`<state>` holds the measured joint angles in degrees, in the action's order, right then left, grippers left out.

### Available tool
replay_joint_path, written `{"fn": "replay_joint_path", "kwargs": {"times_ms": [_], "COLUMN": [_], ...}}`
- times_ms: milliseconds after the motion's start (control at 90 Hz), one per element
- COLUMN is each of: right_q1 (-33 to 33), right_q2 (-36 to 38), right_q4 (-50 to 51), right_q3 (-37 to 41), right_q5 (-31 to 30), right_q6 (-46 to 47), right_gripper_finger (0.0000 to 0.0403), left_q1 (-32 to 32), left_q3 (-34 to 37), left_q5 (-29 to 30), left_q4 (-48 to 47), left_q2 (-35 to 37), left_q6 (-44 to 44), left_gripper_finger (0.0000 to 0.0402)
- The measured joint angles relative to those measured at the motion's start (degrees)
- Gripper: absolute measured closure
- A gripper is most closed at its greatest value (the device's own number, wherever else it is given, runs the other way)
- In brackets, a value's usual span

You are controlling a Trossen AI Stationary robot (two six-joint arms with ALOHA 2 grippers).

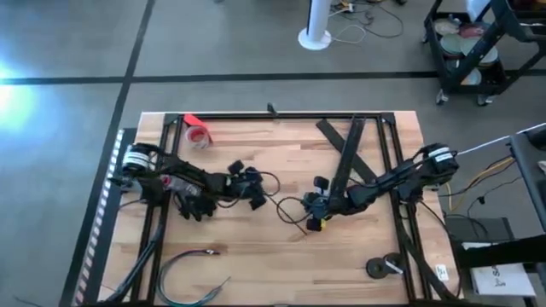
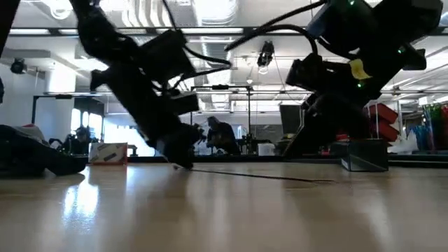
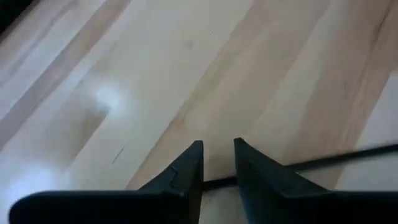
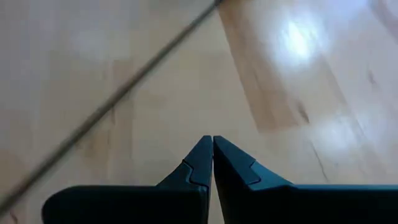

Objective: Ziptie cables
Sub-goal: Wrap the zip tie around the cable bundle

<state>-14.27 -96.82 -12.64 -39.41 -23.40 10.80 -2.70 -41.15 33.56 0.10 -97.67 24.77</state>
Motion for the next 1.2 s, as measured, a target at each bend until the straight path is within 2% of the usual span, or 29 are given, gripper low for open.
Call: {"fn": "replay_joint_path", "kwargs": {"times_ms": [89, 167, 278, 422, 556, 711, 878, 1056, 1200], "right_q1": [0.0, -0.1, -0.1, -0.1, -0.1, -0.1, 0.4, 1.3, 2.7], "right_q2": [-1.0, -1.8, -1.8, -1.2, -1.4, -1.7, -1.5, -1.5, -1.6], "right_q4": [-2.8, -6.2, -8.4, -9.8, -10.0, -10.5, -10.4, -9.9, -9.4], "right_q3": [-0.3, -0.6, -0.4, -0.3, -0.3, -0.3, -0.3, -0.3, -0.5], "right_q5": [-0.1, 0.4, 2.1, 2.6, 2.9, 2.9, 3.0, 4.6, 4.5], "right_q6": [-1.0, -2.0, -5.0, -9.0, -9.4, -9.5, -10.0, -8.5, -5.5], "right_gripper_finger": [0.0403, 0.0403, 0.0402, 0.0374, 0.0323, 0.0259, 0.0215, 0.0204, 0.0218], "left_q1": [-0.2, -0.4, -1.1, -3.3, -8.0, -14.3, -21.4, -26.6, -29.4], "left_q3": [3.3, 5.9, 8.5, 11.1, 13.1, 14.7, 13.8, 11.3, 9.3], "left_q5": [-0.5, -3.1, -12.1, -28.9, -33.3, -34.6, -34.6, -40.3, -41.9], "left_q4": [2.5, 2.3, 0.9, 0.4, 0.6, -1.4, -2.1, -1.3, -1.5], "left_q2": [5.1, 10.9, 18.9, 27.9, 32.0, 32.5, 29.9, 27.0, 26.2], "left_q6": [0.7, 1.2, 1.8, 5.3, 11.1, 23.4, 32.8, 43.2, 48.6], "left_gripper_finger": [0.0326, 0.0325, 0.0314, 0.029, 0.0265, 0.0254, 0.0271, 0.0299, 0.0316]}}
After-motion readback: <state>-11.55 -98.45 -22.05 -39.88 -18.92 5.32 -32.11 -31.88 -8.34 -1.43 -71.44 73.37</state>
